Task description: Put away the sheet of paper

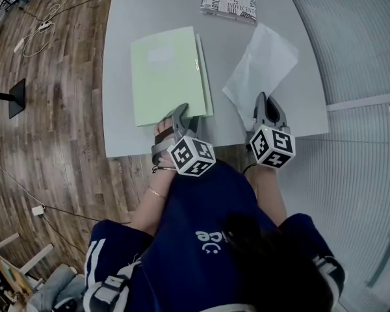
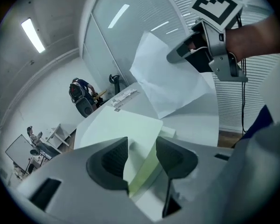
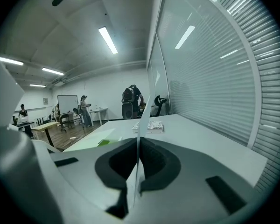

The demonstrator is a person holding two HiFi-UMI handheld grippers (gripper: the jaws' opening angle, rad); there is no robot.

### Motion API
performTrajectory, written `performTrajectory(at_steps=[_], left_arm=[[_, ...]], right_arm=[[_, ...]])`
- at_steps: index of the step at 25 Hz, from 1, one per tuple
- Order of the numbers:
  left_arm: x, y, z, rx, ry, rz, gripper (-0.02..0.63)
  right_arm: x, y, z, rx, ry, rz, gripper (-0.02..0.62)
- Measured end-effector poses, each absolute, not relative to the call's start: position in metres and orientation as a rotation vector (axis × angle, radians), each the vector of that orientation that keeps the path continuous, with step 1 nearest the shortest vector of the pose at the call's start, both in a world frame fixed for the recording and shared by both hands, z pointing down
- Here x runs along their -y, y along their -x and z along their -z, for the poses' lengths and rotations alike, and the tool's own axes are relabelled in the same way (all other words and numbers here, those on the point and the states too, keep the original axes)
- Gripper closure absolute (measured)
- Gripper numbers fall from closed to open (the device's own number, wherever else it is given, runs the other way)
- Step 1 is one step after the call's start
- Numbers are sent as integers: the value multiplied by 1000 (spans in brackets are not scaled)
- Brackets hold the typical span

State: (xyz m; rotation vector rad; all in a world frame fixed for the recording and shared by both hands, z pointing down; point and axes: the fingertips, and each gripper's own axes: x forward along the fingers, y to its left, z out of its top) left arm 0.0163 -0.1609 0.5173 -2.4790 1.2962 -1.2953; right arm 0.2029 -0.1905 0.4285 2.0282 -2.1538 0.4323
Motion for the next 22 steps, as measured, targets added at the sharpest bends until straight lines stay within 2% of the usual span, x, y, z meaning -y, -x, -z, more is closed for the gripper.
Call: performTrajectory(at_steps=[8,17,22], left_arm=[[168,-25,-520,-1308,2494,1326,434],[182,-23,-483,-1471,2493,1149,531],[180,0,-449,-1675,2467,966,556]], right_arm=[[204,-207,-439,2195,-1966,-458,586],[223,-201,-452,2253,-1864,-474,586],[222,-191,-453,2287,-1794,-458,586]])
